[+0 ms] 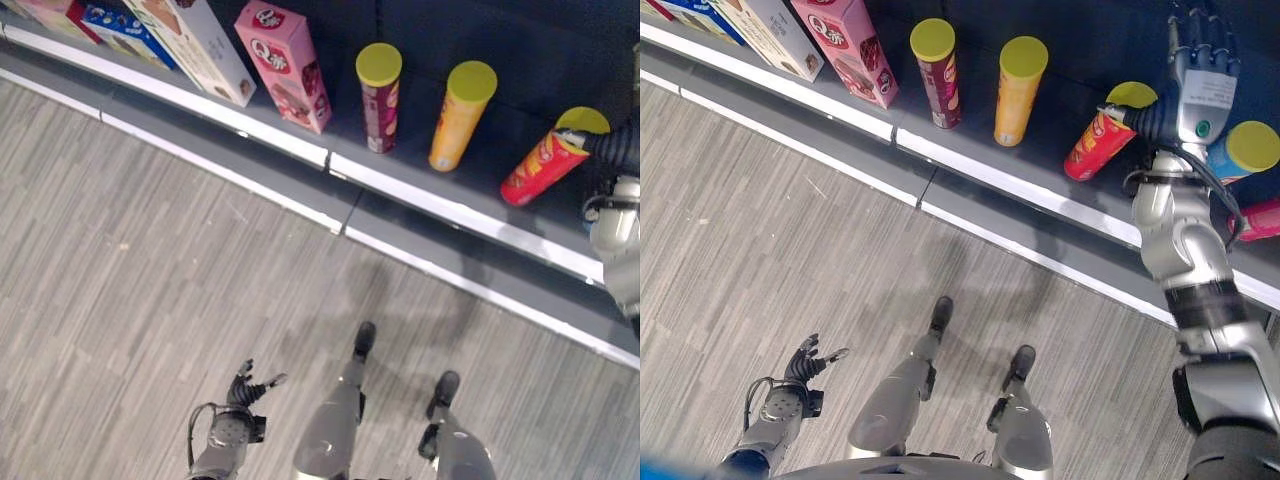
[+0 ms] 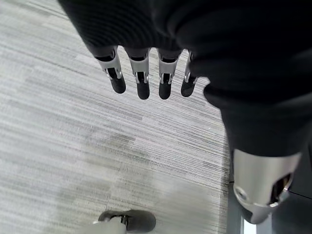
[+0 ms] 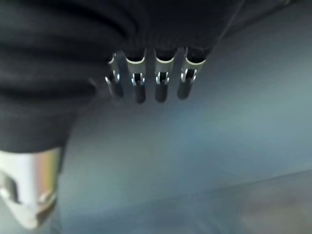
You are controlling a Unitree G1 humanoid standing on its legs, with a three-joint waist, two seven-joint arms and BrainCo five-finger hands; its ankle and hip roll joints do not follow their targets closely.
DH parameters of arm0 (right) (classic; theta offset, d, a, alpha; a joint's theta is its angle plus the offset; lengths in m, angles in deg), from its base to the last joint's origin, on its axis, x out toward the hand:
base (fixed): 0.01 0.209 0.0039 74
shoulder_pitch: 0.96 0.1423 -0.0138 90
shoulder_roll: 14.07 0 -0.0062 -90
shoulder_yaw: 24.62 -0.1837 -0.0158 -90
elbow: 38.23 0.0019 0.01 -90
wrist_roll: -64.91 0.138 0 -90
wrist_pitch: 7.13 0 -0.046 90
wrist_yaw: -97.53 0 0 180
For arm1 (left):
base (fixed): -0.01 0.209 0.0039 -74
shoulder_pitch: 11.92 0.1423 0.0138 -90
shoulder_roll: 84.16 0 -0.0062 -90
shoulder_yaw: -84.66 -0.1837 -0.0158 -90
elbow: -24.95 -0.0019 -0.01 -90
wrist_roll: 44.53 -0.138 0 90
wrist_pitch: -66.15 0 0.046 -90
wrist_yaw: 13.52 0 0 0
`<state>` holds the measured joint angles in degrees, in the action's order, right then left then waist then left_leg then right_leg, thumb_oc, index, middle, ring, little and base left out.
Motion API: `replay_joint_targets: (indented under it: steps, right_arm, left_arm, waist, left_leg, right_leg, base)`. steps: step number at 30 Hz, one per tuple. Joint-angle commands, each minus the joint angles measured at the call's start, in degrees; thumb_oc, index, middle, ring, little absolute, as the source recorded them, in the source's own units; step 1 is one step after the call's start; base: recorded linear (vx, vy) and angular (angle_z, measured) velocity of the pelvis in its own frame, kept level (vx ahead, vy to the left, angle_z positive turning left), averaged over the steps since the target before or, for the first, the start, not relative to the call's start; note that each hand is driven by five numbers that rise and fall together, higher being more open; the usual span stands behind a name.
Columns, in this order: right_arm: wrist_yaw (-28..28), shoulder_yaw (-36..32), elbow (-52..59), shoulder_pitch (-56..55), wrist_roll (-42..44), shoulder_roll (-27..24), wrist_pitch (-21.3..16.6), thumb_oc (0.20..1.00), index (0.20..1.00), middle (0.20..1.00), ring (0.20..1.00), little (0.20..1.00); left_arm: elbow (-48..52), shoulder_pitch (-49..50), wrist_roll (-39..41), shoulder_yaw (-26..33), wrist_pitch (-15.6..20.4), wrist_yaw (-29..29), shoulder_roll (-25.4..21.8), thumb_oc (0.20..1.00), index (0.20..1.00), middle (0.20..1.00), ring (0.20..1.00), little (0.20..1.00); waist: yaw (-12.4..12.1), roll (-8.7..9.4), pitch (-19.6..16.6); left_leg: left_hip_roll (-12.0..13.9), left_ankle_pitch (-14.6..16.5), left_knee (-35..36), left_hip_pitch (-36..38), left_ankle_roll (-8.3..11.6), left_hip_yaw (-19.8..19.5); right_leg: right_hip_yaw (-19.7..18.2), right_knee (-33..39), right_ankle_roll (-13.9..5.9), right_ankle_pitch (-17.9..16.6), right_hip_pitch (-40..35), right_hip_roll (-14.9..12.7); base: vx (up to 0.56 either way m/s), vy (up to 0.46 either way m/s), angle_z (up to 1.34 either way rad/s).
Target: Put the goods on the table back onto the shelves and tidy them up.
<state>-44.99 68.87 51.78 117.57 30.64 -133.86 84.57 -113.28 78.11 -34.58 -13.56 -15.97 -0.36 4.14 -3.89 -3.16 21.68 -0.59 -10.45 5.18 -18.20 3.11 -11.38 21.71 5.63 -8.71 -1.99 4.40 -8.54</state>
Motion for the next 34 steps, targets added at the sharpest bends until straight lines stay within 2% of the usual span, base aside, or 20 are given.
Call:
replay_joint_targets:
  steps: [1, 3, 6, 7, 8, 17, 19, 22, 24, 26, 27, 29, 30, 32, 34]
  right_arm:
    - [-12.1, 0.1, 4.5, -3.7, 19.0, -1.3, -9.8, 1.0, 1.0, 1.0, 1.0, 1.0]
    - [-19.8, 0.1, 7.3, -8.8, 27.5, -2.0, -13.1, 1.0, 1.0, 1.0, 1.0, 1.0]
    - [-30.1, 1.6, 9.2, -13.9, 40.3, -0.7, -16.0, 1.0, 1.0, 1.0, 1.0, 1.0]
    - [-30.1, 1.6, 9.2, -13.9, 40.3, -0.7, -16.0, 1.0, 1.0, 1.0, 1.0, 1.0]
    - [-36.7, 3.6, 10.5, -18.0, 45.0, -0.1, -16.3, 1.0, 1.0, 1.0, 1.0, 1.0]
    - [-46.4, 4.3, 11.9, -26.0, 56.3, 1.2, -14.3, 1.0, 1.0, 1.0, 1.0, 1.0]
    - [-49.8, 3.7, 9.7, -30.6, 59.0, -0.7, -12.2, 1.0, 1.0, 1.0, 1.0, 1.0]
    - [-54.2, 4.2, 0.0, -35.3, 61.8, 0.5, -8.6, 1.0, 1.0, 1.0, 1.0, 1.0]
    - [-54.6, 6.2, -10.1, -35.5, 59.8, 3.1, -7.0, 1.0, 1.0, 1.0, 1.0, 1.0]
    - [-52.7, 8.0, -23.2, -34.3, 56.5, 9.0, -5.7, 1.0, 1.0, 1.0, 1.0, 1.0]
    - [-50.1, 8.1, -32.3, -32.4, 54.9, 13.5, -5.6, 1.0, 1.0, 1.0, 1.0, 1.0]
    - [-44.1, 8.5, -42.5, -29.4, 45.9, 19.0, -6.6, 1.0, 1.0, 1.0, 1.0, 1.0]
    - [-41.5, 7.7, -46.1, -28.0, 44.7, 21.9, -5.7, 1.0, 1.0, 1.0, 1.0, 1.0]
    - [-37.9, 3.1, -53.6, -26.6, 49.0, 27.5, -5.5, 1.0, 1.0, 1.0, 1.0, 1.0]
    - [-35.1, 1.2, -59.6, -24.6, 50.0, 30.4, -5.3, 1.0, 1.0, 1.0, 1.0, 1.0]
  left_arm:
    - [-4.5, -0.1, -2.8, 1.2, -1.6, -0.7, -1.8, 1.0, 1.0, 1.0, 1.0, 1.0]
    - [-5.4, 0.1, -4.1, 2.9, -2.1, -2.0, -2.7, 1.0, 1.0, 1.0, 1.0, 1.0]
    - [-5.8, -0.7, -4.8, 3.9, -2.1, -3.2, -3.4, 1.0, 1.0, 1.0, 1.0, 1.0]
    - [-5.8, -0.7, -4.8, 3.9, -2.1, -3.2, -3.4, 1.0, 1.0, 1.0, 1.0, 1.0]
    - [-6.3, -1.6, -4.7, 4.7, -1.9, -4.0, -3.3, 1.0, 1.0, 1.0, 1.0, 1.0]
    - [-7.4, -3.1, -5.3, 5.1, -1.4, -5.4, -3.2, 1.0, 1.0, 1.0, 1.0, 1.0]
    - [-7.1, -2.5, -6.0, 5.0, -1.2, -7.0, -3.4, 1.0, 1.0, 1.0, 1.0, 1.0]
    - [-5.6, -1.8, -5.9, 4.0, -0.8, -8.7, -3.6, 1.0, 1.0, 1.0, 1.0, 1.0]
    - [-4.8, -1.4, -5.7, 2.8, -0.7, -9.8, -3.5, 1.0, 1.0, 1.0, 1.0, 1.0]
    - [-5.1, -1.5, -5.6, 1.7, -0.8, -10.2, -3.1, 1.0, 1.0, 1.0, 1.0, 1.0]
    - [-5.8, -2.1, -5.2, 0.9, -0.9, -10.1, -2.6, 1.0, 1.0, 1.0, 1.0, 1.0]
    - [-6.8, -2.5, -5.0, 0.7, -1.0, -9.5, -2.6, 1.0, 1.0, 1.0, 1.0, 1.0]
    - [-7.1, -2.9, -4.8, 0.7, -1.3, -9.0, -2.6, 1.0, 1.0, 1.0, 1.0, 1.0]
    - [-8.7, -3.7, -3.9, 0.7, -1.3, -7.7, -1.9, 1.0, 1.0, 1.0, 1.0, 1.0]
    - [-9.8, -3.8, -3.3, 1.0, -1.5, -7.4, -1.5, 1.0, 1.0, 1.0, 1.0, 1.0]
  waist:
    - [1.1, 4.42, -4.7]
    - [1.9, 6.32, -5.3]
    - [3.2, 8.17, -6.1]
    - [3.1, 8.17, -6.1]
    - [4.4, 9.18, -7.3]
    - [7.7, 9.54, -9.5]
    - [9.0, 9.49, -10.1]
    - [9.4, 9.37, -10.5]
    - [9.4, 9.11, -10.6]
    - [9.2, 8.81, -10.7]
    - [9.0, 8.65, -10.9]
    - [8.4, 8.3, -11.1]
    - [8.2, 8.13, -11.1]
    - [8.0, 7.84, -11.2]
    - [7.8, 7.5, -11.3]
  left_leg:
    - [3.4, 10.2, -1.2, 7.6, 2.47, 9.9]
    - [3.8, 11.2, -1.9, 8.9, 2.29, 11.7]
    - [4.1, 12.6, -3.2, 10.7, 1.77, 14.1]
    - [4.1, 12.6, -3.2, 10.7, 1.77, 14.1]
    - [4.4, 14.0, -4.2, 12.5, 1.42, 15.9]
    - [4.5, 16.3, -6.0, 15.4, 1.08, 19.5]
    - [4.6, 16.9, -6.4, 16.3, 1.17, 21.0]
    - [4.5, 17.0, -6.5, 16.7, 1.32, 21.6]
    - [4.4, 17.0, -6.4, 16.9, 1.36, 21.6]
    - [4.4, 17.0, -6.4, 17.1, 1.32, 21.2]
    - [4.3, 17.0, -6.4, 17.2, 1.25, 21.1]
    - [4.4, 17.0, -6.5, 17.2, 1.18, 20.8]
    - [4.4, 17.1, -6.5, 17.2, 1.11, 20.6]
    - [4.5, 17.1, -6.5, 17.6, 0.96, 20.4]
    - [4.6, 17.3, -6.4, 18.0, 0.94, 20.2]
  right_leg:
    - [-4.4, -2.3, -3.56, 2.4, -0.7, -2.5]
    - [-5.4, -2.6, -3.73, 2.2, -1.1, -2.4]
    - [-7.1, -3.5, -3.96, 2.1, -1.5, -2.3]
    - [-7.1, -3.5, -3.96, 2.1, -1.5, -2.3]
    - [-8.1, -4.0, -4.08, 2.3, -2.4, -2.4]
    - [-11.0, -5.4, -4.06, 2.9, -3.0, -2.9]
    - [-12.1, -5.8, -4.21, 2.8, -2.8, -3.1]
    - [-12.4, -6.1, -4.32, 2.6, -2.8, -3.6]
    - [-12.1, -6.2, -4.31, 2.6, -3.1, -3.7]
    - [-11.4, -6.1, -4.29, 2.6, -3.5, -3.8]
    - [-11.2, -6.1, -4.23, 2.6, -3.7, -3.8]
    - [-10.7, -6.0, -4.09, 3.0, -4.0, -3.7]
    - [-10.5, -6.1, -3.98, 3.2, -4.2, -3.6]
    - [-10.4, -6.0, -3.57, 3.7, -4.6, -3.2]
    - [-10.2, -5.9, -3.31, 4.2, -5.0, -2.9]
  base:
    - [0.03, 0.057, -0.14]
    - [0.02, 0.029, -0.25]
    - [0.01, 0.053, -0.43]
    - [0.05, 0.076, -0.58]
    - [0.04, 0.053, -0.57]
    - [0.02, 0.05, -0.29]
    - [0.0, 0.059, -0.22]
    - [0.0, 0.032, -0.2]
    - [0.01, 0.01, -0.07]
    - [0.01, -0.003, -0.02]
    - [0.03, -0.018, 0.0]
    - [0.03, -0.037, 0.02]
    - [0.03, -0.047, 0.04]
    - [0.04, -0.034, 0.08]
    - [0.05, -0.024, 0.08]
